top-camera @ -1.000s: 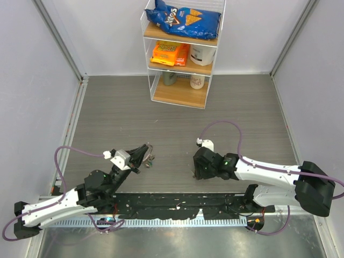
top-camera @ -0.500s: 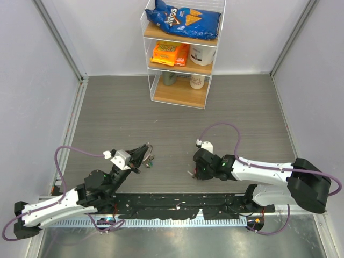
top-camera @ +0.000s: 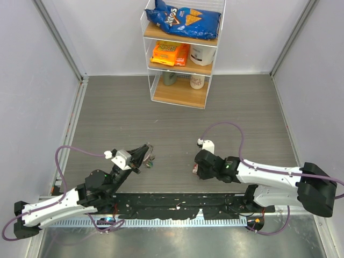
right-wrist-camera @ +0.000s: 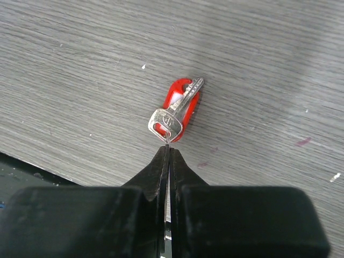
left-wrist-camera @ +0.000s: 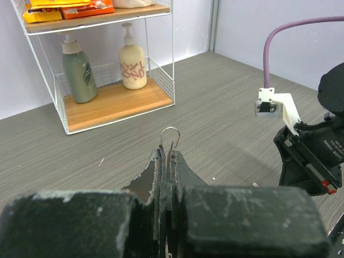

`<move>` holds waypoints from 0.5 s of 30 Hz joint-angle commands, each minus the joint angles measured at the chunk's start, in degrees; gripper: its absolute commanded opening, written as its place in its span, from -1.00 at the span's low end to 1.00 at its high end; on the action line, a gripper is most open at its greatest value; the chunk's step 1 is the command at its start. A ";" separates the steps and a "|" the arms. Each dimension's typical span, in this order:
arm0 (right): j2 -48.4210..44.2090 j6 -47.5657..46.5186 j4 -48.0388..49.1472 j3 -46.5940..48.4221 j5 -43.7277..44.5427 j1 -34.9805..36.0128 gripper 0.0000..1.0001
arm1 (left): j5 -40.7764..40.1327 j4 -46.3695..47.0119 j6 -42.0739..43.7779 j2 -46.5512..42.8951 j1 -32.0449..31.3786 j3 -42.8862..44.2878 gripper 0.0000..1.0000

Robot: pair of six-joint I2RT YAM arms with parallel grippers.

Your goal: Put the keys on the keyring

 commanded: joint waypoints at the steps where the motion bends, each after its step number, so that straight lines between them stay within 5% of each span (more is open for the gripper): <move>1: -4.46 -0.98 -1.70 2.76 4.52 1.27 -0.89 | -0.04 3.14 -0.36 0.26 -0.23 2.41 -1.00; 15: -17.65 -9.15 -4.08 7.95 -0.13 2.33 -0.89 | 1.28 3.23 -0.53 0.00 -0.14 2.32 -1.00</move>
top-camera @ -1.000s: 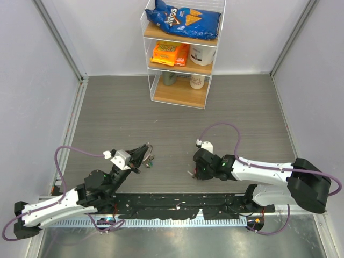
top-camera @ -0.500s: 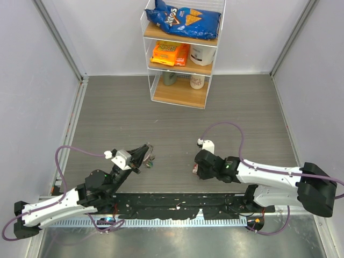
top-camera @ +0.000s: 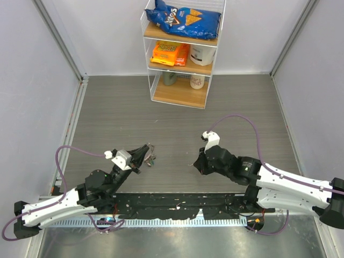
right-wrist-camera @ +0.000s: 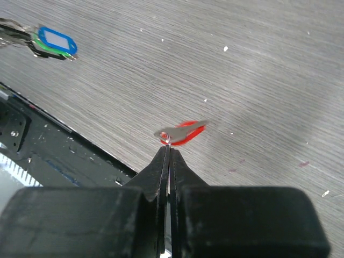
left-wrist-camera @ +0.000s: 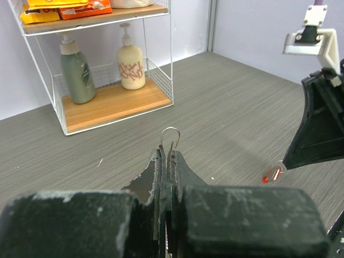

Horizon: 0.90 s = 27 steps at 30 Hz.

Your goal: Put the keys on the keyring

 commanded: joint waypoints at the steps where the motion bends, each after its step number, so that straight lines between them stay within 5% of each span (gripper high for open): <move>1: -3.01 -4.24 0.38 2.59 -1.97 0.38 -0.88 | 0.93 3.32 -0.45 -0.20 -0.14 2.38 -1.00; 11: -7.06 -7.50 8.02 4.26 -11.37 0.21 -0.89 | 5.32 4.90 -0.18 -1.17 -0.14 1.33 -1.00; 27: 2.33 1.90 32.45 7.43 -30.18 0.30 -0.88 | 18.85 6.83 0.52 -7.15 -0.23 -0.60 -1.00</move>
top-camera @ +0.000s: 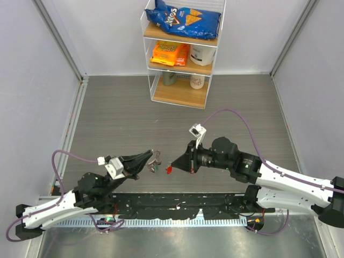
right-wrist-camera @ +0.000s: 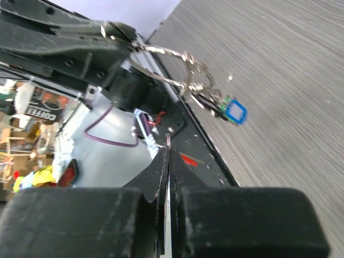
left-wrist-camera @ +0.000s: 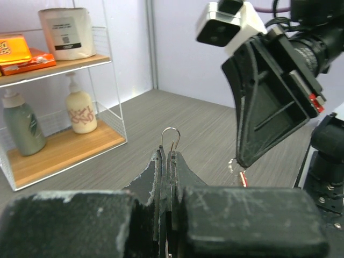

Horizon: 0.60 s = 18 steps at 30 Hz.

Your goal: Put the keys on the keyring

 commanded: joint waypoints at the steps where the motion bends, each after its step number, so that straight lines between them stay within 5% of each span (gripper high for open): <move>1: 3.11 4.16 14.66 2.95 -6.97 0.30 -0.89 | 4.93 4.76 0.39 -0.74 -0.14 0.21 -1.00; 18: 13.04 15.76 37.88 1.98 -17.27 -0.93 -0.89 | 11.26 5.46 0.21 -4.52 -0.14 -0.76 -1.00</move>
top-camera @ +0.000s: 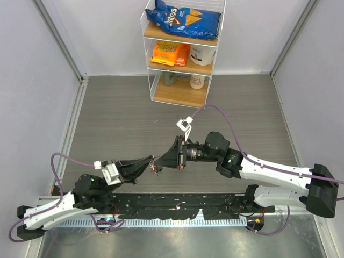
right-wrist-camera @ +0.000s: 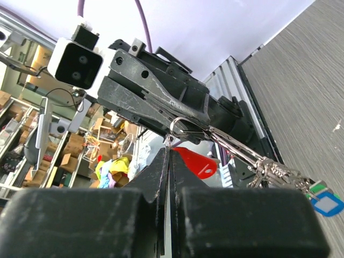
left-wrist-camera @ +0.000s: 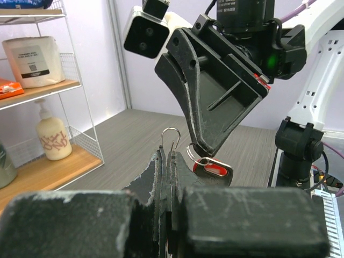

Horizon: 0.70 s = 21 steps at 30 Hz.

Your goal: Put the keys on the keyring

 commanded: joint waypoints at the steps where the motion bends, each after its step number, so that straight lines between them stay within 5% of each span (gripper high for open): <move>1: 0.23 2.91 8.77 0.76 -2.49 -0.21 -0.88 | 2.83 4.69 0.19 -1.85 -0.14 -0.21 -1.00; 21: -1.96 4.58 12.20 -5.12 -4.25 -0.12 -0.89 | 4.06 5.04 -0.60 -5.98 -0.14 -0.92 -1.00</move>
